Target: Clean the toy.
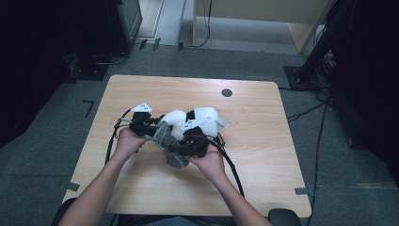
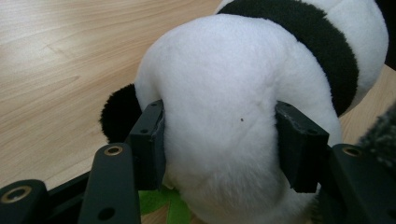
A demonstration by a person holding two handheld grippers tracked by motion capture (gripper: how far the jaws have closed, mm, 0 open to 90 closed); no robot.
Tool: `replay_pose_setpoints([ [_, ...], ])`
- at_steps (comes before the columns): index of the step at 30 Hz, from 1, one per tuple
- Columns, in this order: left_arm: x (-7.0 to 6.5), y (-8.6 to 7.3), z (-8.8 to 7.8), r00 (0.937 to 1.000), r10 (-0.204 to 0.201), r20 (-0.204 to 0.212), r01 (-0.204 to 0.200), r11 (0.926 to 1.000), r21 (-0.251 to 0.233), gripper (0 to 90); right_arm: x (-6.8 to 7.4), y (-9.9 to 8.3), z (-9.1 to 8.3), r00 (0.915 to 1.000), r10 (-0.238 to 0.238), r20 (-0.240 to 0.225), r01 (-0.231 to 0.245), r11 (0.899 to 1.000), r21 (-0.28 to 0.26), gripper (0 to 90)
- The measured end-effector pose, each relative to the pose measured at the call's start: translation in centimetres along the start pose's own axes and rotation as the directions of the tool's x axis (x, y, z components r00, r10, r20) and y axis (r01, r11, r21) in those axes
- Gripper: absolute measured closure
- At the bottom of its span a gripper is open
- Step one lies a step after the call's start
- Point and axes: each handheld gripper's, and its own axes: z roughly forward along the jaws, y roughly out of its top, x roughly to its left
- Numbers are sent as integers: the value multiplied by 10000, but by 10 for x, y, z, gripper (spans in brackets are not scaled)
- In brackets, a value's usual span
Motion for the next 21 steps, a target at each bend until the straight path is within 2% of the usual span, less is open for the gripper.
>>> replay_pose_setpoints([
  [2, 0, 0, 0, 10000, 13, -19, -13, 10000, 16, 428, -8, -3, 7, 9996, -16, 299, 13, 10000, 80, 746],
  [5, -2, 0, 1, 9998, 75, -207, -73, 9999, 100, 428, -20, -8, 13, 9996, 201, 194, -203, 9997, 113, 750],
  [8, -4, 0, 1, 9985, 296, -458, -287, 9994, 209, 434, -24, -11, 10, 9984, -17, 568, 0, 9995, 307, 752],
  [11, -4, 0, 1, 9986, 349, -407, -339, 9991, 259, 441, -25, -11, 1, 9955, -19, 951, -22, 9991, 431, 747],
  [15, -3, 0, 0, 9985, 401, -371, -391, 9988, 277, 444, -30, -12, -13, 9905, 33, 1371, -79, 9994, 332, 746],
  [21, -3, 0, 0, 9988, 386, -308, -378, 9989, 266, 444, -39, -15, -33, 9843, 458, 1704, -496, 9986, 182, 745],
])
